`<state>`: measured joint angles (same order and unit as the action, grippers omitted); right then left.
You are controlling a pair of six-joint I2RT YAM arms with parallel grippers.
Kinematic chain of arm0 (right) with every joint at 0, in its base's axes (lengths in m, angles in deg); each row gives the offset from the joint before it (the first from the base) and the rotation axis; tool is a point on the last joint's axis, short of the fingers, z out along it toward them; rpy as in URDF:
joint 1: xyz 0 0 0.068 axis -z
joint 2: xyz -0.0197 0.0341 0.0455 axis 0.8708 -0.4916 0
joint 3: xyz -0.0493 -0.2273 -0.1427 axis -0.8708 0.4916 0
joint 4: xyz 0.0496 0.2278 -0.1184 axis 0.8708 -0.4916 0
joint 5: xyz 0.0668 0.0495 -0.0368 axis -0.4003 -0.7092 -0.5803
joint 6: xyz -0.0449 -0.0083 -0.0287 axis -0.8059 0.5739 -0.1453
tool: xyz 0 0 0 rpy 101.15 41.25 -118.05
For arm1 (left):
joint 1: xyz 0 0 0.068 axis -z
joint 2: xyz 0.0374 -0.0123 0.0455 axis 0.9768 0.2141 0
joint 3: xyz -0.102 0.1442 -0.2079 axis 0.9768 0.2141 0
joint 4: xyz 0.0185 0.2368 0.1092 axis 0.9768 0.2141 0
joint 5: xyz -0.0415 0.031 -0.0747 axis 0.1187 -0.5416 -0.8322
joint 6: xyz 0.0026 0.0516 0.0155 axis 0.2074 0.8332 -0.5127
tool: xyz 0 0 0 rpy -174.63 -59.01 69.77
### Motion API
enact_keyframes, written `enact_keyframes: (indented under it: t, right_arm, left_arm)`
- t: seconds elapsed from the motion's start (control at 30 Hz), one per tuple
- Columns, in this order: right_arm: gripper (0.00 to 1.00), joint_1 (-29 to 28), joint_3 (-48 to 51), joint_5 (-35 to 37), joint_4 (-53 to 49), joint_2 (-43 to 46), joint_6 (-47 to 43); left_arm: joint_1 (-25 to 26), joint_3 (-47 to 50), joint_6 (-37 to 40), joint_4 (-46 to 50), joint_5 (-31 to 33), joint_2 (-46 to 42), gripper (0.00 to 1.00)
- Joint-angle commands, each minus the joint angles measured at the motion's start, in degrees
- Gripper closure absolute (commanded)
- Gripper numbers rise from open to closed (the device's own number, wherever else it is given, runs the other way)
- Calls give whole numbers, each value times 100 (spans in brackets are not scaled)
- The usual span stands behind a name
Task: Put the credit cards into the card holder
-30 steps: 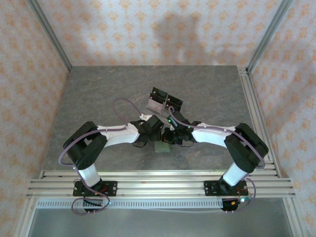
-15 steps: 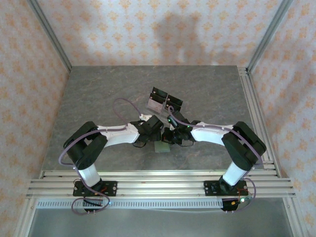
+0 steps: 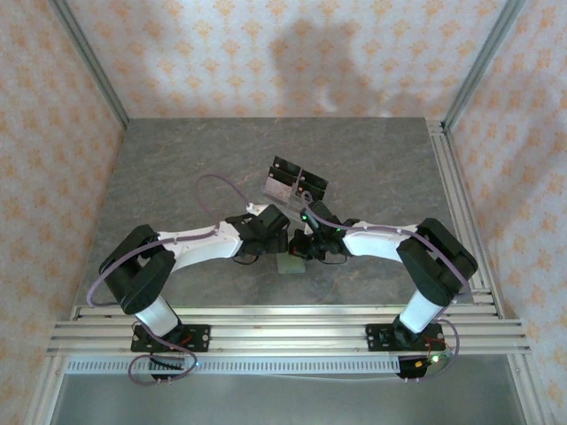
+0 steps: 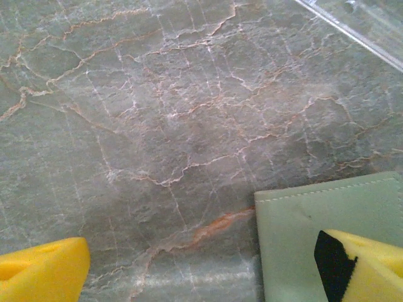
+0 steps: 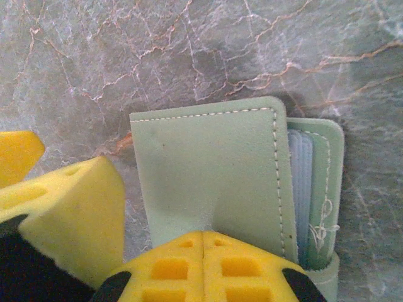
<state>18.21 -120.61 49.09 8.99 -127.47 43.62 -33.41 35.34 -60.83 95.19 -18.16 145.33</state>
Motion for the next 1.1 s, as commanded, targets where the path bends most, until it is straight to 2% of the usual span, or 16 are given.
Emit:
enact_keyframes:
  t: [0.0,0.43,0.67,1.07]
  right_arm:
    - [100,-54,210,259,-225,-214,78]
    - [100,14,237,343,-476,223,95]
    - [100,42,188,321,-546,275,59]
    - [100,74,-310,373,-859,789,1]
  left_arm:
    - [-39,109,139,-206,-357,-112,6]
    - [-66,533,128,-514,-600,209,9]
    - [-61,527,171,-356,-533,373,10]
    - [-33,575,141,-425,-528,463,10]
